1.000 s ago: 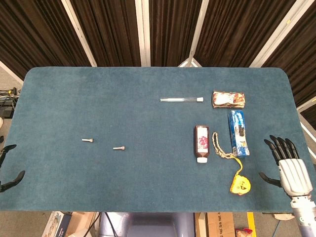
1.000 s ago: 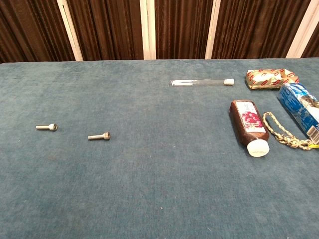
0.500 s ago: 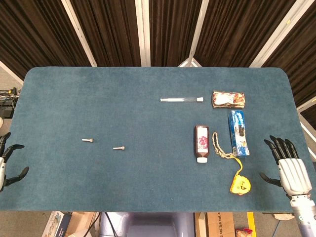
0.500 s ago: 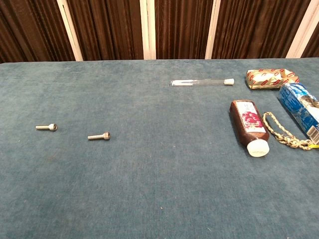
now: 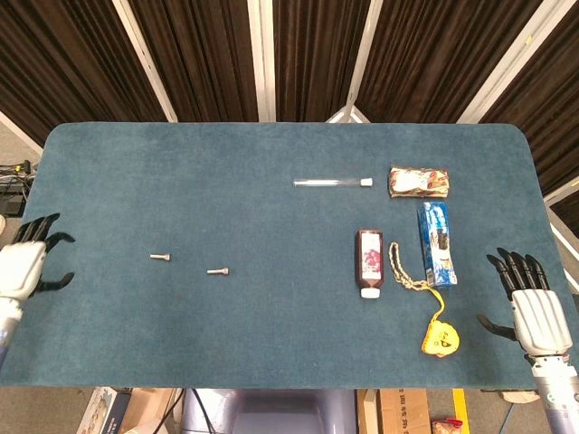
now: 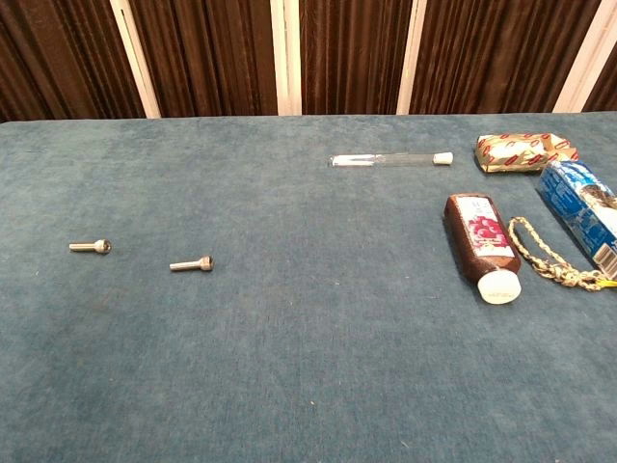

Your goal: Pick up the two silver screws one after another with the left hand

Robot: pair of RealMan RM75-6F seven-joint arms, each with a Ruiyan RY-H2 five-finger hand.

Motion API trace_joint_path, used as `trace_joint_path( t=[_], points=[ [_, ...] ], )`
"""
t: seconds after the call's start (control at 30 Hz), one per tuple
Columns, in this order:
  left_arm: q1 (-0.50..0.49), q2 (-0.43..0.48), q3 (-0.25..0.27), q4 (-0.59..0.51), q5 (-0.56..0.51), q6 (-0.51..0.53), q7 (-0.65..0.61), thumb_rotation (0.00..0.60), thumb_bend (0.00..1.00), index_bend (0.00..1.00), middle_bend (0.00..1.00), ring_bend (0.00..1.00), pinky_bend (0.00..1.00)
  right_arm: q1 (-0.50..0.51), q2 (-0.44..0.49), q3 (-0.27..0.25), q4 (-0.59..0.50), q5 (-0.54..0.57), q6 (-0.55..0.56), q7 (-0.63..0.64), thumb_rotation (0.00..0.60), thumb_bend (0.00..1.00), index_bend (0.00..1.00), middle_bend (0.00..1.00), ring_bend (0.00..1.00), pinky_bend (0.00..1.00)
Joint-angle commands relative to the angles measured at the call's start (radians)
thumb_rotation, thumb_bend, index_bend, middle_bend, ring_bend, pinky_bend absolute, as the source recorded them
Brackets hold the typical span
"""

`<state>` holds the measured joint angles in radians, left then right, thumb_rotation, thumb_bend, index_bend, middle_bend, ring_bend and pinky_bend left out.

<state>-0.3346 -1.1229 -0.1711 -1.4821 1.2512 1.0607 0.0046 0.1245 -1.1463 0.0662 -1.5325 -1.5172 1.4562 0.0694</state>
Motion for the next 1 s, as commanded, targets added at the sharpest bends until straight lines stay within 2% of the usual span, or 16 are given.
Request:
trace_joint_path(
  t=[0.03,0.27,0.5,1.0],
  points=[
    [-0.064,-0.058,-0.024,0.048,-0.053,-0.065,0.035,0.600,0.40,0.34,0.03,0.00,0.00,0.003,-0.005,0.000,-0.001,0.006,-0.009,-0.014,0.600,0.15,0.13,0.09,0.05,0.00],
    [-0.128,-0.163,-0.019,0.102,-0.098,-0.114,0.112,0.600,0.41,0.37,0.03,0.00,0.00,0.006,-0.011,0.000,0.002,0.015,-0.022,-0.026,0.600,0.15,0.13,0.09,0.05,0.00],
    [-0.171,-0.257,-0.013,0.169,-0.132,-0.148,0.134,0.600,0.42,0.39,0.04,0.00,0.00,0.006,-0.011,0.005,0.006,0.025,-0.023,-0.020,0.600,0.15,0.13,0.09,0.05,0.00],
    [-0.237,-0.404,0.003,0.242,-0.163,-0.099,0.338,0.600,0.42,0.42,0.04,0.00,0.00,0.006,-0.017,0.013,0.014,0.047,-0.035,-0.011,0.600,0.15,0.13,0.09,0.05,0.00]
  ],
)
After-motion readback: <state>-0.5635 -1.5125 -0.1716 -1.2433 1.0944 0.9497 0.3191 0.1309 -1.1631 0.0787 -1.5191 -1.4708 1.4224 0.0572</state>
